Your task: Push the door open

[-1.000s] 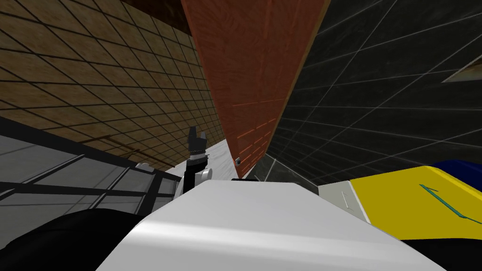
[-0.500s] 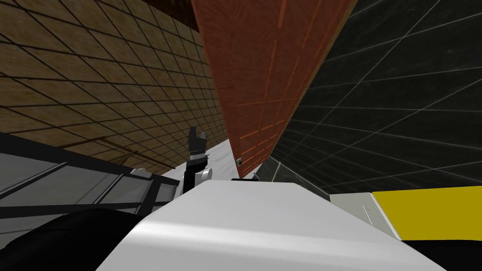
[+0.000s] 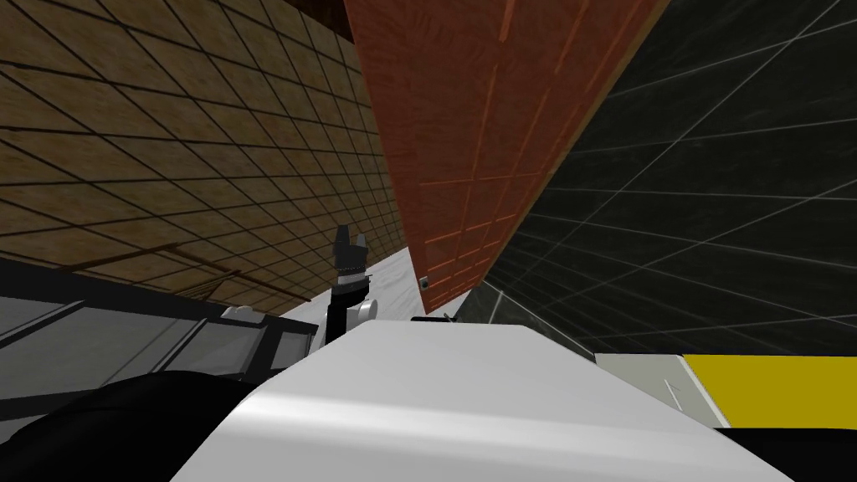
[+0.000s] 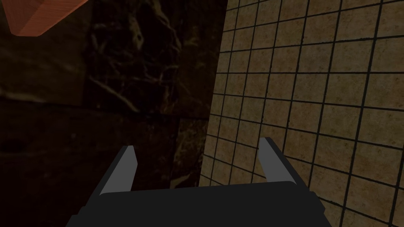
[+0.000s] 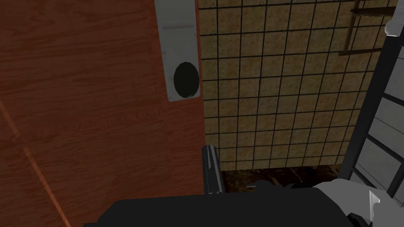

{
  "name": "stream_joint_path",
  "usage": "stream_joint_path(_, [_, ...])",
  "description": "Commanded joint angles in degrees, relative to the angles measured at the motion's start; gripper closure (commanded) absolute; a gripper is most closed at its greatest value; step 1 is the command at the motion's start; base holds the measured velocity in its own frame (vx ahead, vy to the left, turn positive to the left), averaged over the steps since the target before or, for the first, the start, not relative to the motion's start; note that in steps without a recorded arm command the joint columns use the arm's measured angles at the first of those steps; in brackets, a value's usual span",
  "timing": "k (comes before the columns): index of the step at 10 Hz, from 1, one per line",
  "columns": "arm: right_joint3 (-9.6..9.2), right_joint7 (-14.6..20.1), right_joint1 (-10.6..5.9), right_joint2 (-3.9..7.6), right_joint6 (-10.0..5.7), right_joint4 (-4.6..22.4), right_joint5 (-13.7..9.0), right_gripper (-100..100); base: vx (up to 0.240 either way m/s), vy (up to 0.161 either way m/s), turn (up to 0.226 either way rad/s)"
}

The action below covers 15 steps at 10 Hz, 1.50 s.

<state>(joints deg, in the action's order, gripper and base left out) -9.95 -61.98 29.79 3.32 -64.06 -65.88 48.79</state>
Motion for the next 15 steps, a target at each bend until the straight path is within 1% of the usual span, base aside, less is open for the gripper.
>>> stream_joint_path(1, [0.01, 0.00, 0.02, 0.02, -0.01, 0.00, 0.00, 100, -0.024, -0.021, 0.003])
stream_joint_path(4, [0.01, 0.00, 0.02, 0.02, -0.01, 0.00, 0.00, 100, -0.009, -0.006, 0.000])
stream_joint_path(5, [1.40, -0.56, -0.24, -0.33, 1.16, -0.06, -1.19, -100, 0.006, 0.128, -0.163])
stream_joint_path(7, [2.87, -1.16, -0.53, -1.17, 2.41, -0.12, -2.46, -100, 0.003, 0.249, -0.206])
stream_joint_path(9, [4.92, -1.99, -0.92, -3.12, 4.14, -0.22, -4.21, -100, 0.000, 0.243, -0.194])
stream_joint_path(10, [4.45, -2.13, -1.15, -2.64, 3.18, 0.71, -3.80, -100, -0.005, 0.111, -0.045])
stream_joint_path(11, [4.55, -2.04, -1.83, -1.54, 4.35, 0.52, -3.89, -100, 0.098, 0.110, 0.050])
stream_joint_path(12, [4.55, -1.97, -2.02, -1.37, 4.66, 0.43, -3.88, -100, 0.169, 0.109, 0.020])
stream_joint_path(13, [4.53, -1.82, -2.42, -1.22, 5.33, 0.25, -3.86, -100, 0.185, 0.095, 0.031])
stream_joint_path(14, [4.52, -1.66, -2.84, -1.35, 6.02, 0.07, -3.85, -100, 0.189, 0.132, 0.019])
stream_joint_path(15, [4.51, -1.51, -3.24, -1.79, 6.69, -0.11, -3.83, -100, 0.191, 0.134, 0.026])
